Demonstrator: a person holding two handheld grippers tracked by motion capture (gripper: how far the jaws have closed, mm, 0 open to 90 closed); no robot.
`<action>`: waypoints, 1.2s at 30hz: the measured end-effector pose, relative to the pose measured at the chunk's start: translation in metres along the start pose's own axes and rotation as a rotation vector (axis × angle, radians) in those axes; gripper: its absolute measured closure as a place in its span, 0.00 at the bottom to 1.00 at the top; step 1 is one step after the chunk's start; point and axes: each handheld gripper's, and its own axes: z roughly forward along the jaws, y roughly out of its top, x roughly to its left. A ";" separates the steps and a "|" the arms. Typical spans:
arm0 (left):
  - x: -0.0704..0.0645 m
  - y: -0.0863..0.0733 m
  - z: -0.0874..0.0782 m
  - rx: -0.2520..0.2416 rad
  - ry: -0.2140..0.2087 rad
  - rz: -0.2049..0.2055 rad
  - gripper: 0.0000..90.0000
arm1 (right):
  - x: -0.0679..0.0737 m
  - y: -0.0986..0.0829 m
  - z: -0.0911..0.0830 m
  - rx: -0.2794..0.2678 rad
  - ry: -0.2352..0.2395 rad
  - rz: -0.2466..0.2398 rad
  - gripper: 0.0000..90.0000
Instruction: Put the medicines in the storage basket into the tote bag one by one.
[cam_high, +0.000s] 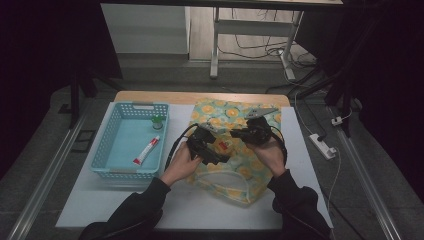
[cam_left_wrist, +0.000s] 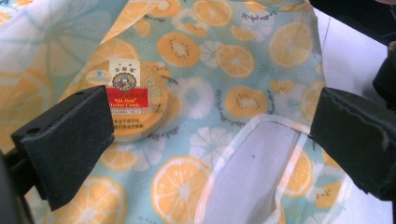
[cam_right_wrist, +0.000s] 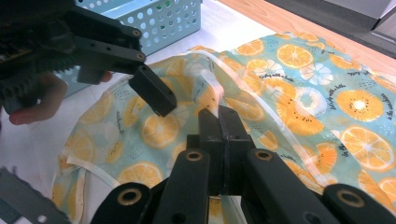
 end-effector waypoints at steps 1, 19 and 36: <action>0.000 -0.001 -0.002 -0.002 -0.004 0.000 0.00 | 0.000 0.000 0.000 0.000 0.001 0.000 1.00; -0.002 -0.021 -0.028 -0.014 -0.042 0.012 0.00 | -0.001 -0.001 0.000 0.005 -0.001 0.001 1.00; 0.004 -0.036 -0.072 -0.041 0.099 0.022 0.00 | 0.000 -0.001 -0.002 0.001 -0.001 -0.003 1.00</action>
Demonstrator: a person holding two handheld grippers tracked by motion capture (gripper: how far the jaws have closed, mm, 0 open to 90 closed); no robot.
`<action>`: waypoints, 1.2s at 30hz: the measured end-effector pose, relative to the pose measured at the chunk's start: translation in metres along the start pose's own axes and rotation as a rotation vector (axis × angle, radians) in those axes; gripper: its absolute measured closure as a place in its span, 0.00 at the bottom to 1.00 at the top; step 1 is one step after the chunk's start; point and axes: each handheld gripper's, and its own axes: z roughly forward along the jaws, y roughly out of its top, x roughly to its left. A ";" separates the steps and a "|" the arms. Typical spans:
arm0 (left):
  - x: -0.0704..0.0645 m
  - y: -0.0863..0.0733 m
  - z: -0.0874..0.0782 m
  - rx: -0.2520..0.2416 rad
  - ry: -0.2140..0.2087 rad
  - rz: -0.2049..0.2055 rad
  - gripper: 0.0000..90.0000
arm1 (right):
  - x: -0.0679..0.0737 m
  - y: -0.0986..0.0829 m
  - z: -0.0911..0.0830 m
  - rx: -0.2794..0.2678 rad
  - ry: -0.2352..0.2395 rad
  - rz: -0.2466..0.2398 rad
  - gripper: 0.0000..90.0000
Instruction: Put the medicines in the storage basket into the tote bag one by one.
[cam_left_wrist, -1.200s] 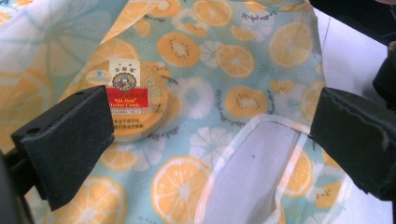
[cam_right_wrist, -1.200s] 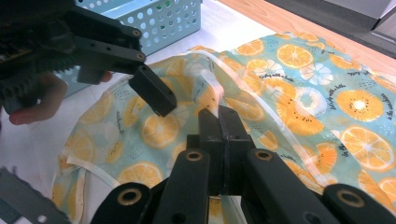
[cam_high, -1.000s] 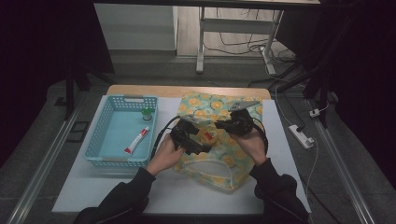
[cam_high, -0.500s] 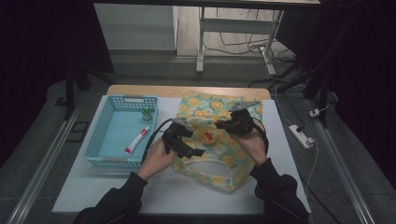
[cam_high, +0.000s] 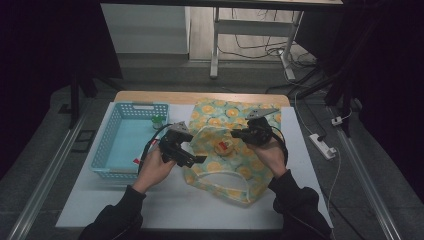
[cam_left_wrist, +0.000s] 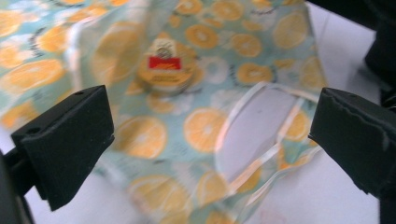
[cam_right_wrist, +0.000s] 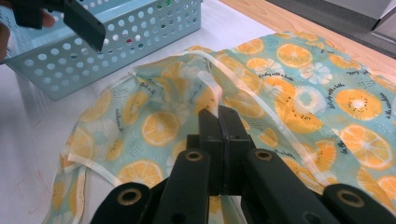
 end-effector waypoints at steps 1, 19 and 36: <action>0.002 -0.001 -0.002 0.000 0.010 -0.003 0.00 | 0.000 0.000 0.000 -0.001 -0.001 0.000 1.00; 0.045 -0.025 -0.040 0.022 0.155 -0.141 0.00 | -0.001 0.000 -0.005 -0.007 -0.003 -0.001 1.00; 0.077 -0.054 -0.066 0.073 0.316 -0.205 0.01 | -0.001 -0.001 -0.003 0.000 -0.001 -0.001 1.00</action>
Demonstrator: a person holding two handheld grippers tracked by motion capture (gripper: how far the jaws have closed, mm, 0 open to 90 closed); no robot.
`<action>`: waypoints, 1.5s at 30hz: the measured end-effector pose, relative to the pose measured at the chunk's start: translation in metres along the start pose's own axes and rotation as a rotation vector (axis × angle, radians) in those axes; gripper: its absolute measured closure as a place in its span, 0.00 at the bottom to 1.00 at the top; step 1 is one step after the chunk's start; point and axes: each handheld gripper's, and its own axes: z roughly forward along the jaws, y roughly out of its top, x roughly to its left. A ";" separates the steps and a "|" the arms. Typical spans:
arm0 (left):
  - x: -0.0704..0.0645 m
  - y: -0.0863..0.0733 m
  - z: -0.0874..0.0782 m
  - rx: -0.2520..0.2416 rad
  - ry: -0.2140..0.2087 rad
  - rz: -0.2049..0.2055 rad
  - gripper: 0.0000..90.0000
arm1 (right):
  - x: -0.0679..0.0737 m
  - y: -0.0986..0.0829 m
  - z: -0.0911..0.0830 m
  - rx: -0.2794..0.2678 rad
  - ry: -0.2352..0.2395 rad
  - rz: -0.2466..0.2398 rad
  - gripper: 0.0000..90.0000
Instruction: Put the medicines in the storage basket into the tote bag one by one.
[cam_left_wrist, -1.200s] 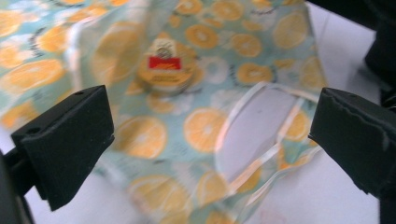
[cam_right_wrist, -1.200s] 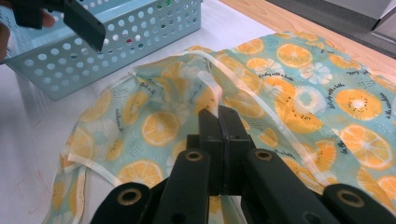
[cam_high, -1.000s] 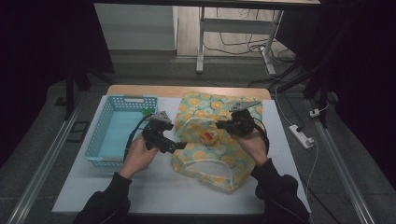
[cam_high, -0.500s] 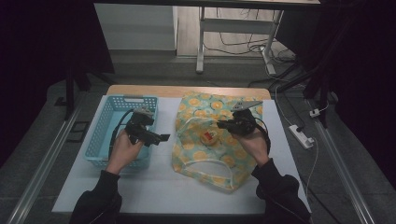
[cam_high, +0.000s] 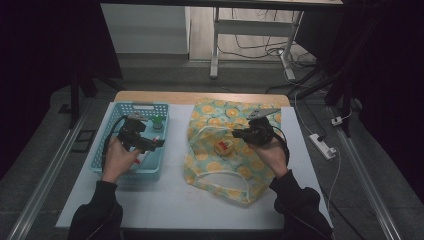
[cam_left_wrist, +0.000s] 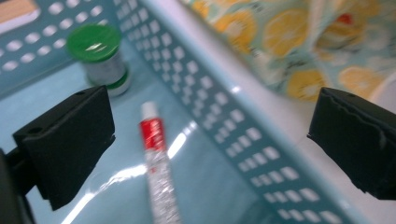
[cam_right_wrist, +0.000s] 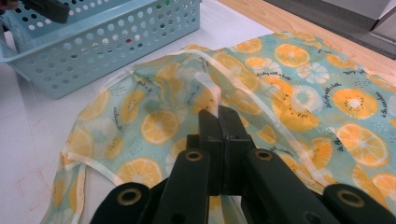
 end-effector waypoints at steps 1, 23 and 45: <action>0.005 -0.003 0.001 0.013 0.018 -0.004 0.02 | 0.000 0.000 0.000 0.000 0.000 0.000 1.00; 0.026 -0.025 0.033 0.255 0.022 -0.019 0.00 | 0.001 0.000 0.001 0.002 0.002 -0.003 1.00; 0.019 -0.025 0.044 0.360 0.072 0.026 0.58 | 0.001 -0.001 0.002 0.011 0.004 -0.005 1.00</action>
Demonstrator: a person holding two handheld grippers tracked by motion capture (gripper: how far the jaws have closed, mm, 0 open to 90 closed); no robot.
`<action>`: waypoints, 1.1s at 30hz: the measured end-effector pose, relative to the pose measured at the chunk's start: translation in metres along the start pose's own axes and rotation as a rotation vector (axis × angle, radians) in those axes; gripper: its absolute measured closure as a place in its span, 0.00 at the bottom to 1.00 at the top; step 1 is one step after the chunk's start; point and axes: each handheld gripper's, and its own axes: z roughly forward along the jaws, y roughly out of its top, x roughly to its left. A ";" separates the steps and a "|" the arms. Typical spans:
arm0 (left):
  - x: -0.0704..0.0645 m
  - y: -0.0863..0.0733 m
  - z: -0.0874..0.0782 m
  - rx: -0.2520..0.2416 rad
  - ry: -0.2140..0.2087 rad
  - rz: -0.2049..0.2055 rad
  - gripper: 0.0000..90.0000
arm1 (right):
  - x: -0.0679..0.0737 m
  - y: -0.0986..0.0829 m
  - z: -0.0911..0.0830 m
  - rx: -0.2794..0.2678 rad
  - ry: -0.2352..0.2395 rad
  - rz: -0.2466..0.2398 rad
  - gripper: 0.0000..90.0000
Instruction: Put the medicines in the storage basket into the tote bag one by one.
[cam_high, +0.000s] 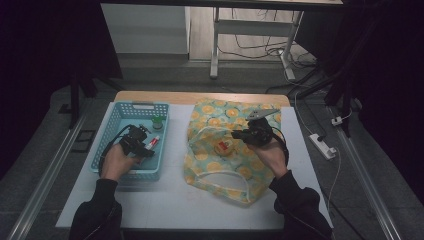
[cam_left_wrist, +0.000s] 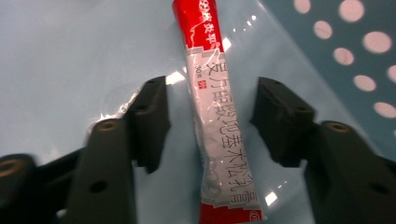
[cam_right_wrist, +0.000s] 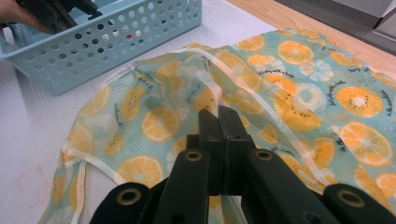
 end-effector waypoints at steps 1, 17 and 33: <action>0.000 0.000 0.000 -0.001 -0.001 0.002 0.61 | 0.000 0.000 0.000 0.000 0.000 0.000 1.00; 0.000 0.002 -0.005 -0.025 0.024 -0.023 0.80 | 0.000 0.000 -0.001 -0.003 -0.003 0.000 1.00; 0.001 -0.001 -0.031 -0.170 0.050 -0.059 0.80 | -0.001 0.000 -0.003 -0.016 -0.005 0.001 1.00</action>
